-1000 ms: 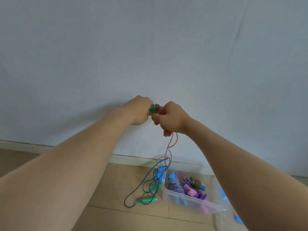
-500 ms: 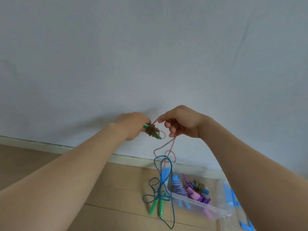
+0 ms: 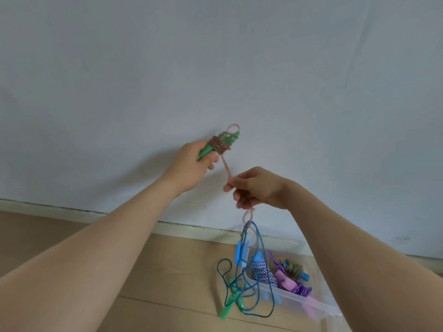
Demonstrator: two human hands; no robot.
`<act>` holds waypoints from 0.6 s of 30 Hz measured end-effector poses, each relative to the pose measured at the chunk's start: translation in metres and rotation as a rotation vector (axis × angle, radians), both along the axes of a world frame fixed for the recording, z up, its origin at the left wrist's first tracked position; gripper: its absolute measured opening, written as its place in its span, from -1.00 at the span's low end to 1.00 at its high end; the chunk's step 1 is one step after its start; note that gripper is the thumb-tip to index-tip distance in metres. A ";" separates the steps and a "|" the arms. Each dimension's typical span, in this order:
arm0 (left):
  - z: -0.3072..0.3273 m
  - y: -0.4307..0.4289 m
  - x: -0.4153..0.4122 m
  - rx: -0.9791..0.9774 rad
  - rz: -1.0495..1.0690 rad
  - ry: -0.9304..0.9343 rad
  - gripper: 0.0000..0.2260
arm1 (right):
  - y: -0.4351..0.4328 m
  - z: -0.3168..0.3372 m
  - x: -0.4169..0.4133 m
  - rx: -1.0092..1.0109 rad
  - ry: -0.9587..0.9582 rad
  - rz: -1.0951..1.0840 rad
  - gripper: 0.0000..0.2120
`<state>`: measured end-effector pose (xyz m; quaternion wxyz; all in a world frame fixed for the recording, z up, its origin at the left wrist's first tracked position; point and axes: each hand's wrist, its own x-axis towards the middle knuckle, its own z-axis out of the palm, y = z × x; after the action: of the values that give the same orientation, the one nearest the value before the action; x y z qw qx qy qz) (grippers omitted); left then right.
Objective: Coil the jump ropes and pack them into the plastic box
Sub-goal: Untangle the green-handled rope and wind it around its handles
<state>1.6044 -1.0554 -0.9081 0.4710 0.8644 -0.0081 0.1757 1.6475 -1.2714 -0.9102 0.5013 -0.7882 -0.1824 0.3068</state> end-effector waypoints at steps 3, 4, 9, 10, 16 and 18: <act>-0.008 -0.001 0.011 -0.365 0.195 -0.026 -0.84 | 0.008 -0.004 0.002 -0.007 0.138 0.103 -0.72; -0.006 -0.004 0.014 -0.631 0.213 0.012 -0.85 | 0.011 -0.004 0.001 -0.045 0.133 0.152 -0.73; 0.007 -0.016 0.020 -1.192 0.260 0.105 -0.86 | 0.017 -0.017 0.000 -0.190 0.156 0.327 -0.79; 0.006 -0.016 0.020 -1.048 0.324 0.072 -0.85 | 0.016 -0.022 0.001 -0.185 0.181 0.337 -0.76; -0.015 -0.007 -0.002 0.150 0.496 -0.356 -0.77 | 0.008 -0.038 0.011 -0.442 0.024 0.324 -0.70; -0.022 -0.004 -0.010 0.342 0.444 -0.408 -0.79 | 0.004 -0.041 0.012 -0.576 -0.057 0.350 -0.79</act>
<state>1.5949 -1.0597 -0.9303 0.2584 0.8585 0.0570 0.4393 1.6599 -1.2671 -0.9516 0.1923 -0.8625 -0.2346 0.4051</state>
